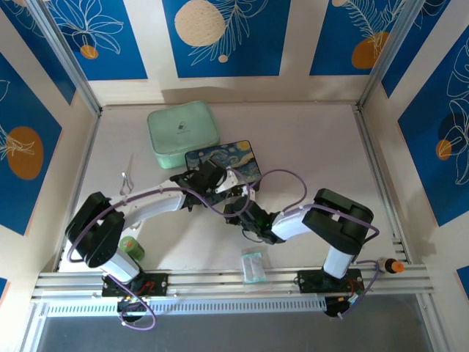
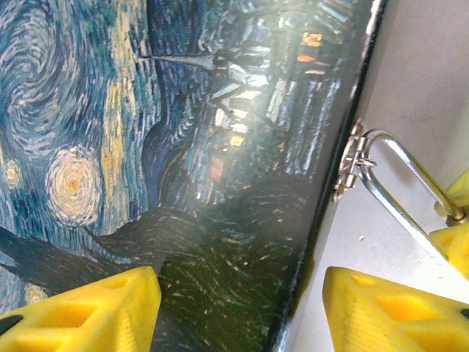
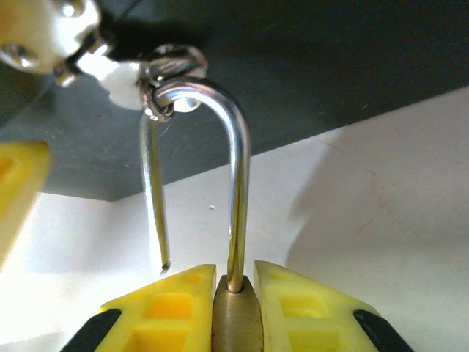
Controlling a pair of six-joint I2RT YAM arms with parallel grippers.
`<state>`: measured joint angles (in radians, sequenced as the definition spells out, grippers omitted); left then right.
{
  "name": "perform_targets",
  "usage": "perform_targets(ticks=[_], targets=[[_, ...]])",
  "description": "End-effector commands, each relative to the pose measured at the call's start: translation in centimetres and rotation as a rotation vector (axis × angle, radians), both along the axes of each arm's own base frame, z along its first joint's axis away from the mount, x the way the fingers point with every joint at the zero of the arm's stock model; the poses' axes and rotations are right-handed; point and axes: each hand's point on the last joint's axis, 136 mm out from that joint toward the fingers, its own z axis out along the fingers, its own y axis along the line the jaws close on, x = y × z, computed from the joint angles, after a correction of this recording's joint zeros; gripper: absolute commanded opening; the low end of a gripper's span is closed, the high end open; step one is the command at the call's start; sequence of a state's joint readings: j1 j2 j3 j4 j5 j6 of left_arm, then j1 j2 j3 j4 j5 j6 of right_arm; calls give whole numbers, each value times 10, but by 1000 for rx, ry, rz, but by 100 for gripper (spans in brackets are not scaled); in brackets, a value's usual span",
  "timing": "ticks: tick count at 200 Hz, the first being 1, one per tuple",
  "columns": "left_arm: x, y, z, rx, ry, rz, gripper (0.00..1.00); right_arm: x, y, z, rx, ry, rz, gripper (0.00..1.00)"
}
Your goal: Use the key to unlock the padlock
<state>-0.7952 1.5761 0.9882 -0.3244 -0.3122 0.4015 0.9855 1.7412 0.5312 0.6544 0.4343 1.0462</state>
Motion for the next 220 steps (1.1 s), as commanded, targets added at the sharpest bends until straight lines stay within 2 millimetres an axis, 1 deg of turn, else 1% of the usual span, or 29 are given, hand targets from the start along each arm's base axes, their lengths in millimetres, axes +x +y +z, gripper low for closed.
perform_targets(ticks=[1, 12, 28, 45, 64, 95, 126, 147, 153, 158, 187, 202, 220], targets=[[-14, 32, -36, 185, 60, 23, 63, -30, -7, -48, 69, 197, 54, 11], [-16, 32, -39, 196, 67, 16, 62, -27, -4, -48, 115, 198, 54, 11], [-20, 31, -45, 209, 83, -2, 57, -24, 1, -47, 176, 193, 47, 10], [-20, 33, -51, 240, 83, -7, 53, -16, 6, -42, 263, 180, 30, 9], [-22, 34, -57, 265, 93, -19, 52, -7, 9, -36, 337, 160, 1, 8], [-27, 31, -58, 255, 103, -50, 49, 1, 2, -38, 332, 169, -91, 7], [-34, 27, -60, 233, 135, -75, 46, 20, -3, -40, 420, 175, -190, 5], [-37, 28, -62, 238, 143, -88, 45, 31, 0, -29, 465, 121, -193, 5], [-39, 28, -63, 239, 150, -93, 41, 33, 0, -27, 469, 115, -199, 5], [-39, 28, -63, 238, 151, -96, 40, 35, -1, -26, 468, 108, -209, 5], [-42, 26, -64, 236, 151, -113, 39, 46, -7, -21, 503, 91, -281, 4], [-43, 27, -65, 247, 151, -119, 39, 52, -7, -13, 507, 61, -284, 4], [-45, 27, -65, 250, 156, -126, 39, 57, -12, -11, 516, 57, -304, 5]])
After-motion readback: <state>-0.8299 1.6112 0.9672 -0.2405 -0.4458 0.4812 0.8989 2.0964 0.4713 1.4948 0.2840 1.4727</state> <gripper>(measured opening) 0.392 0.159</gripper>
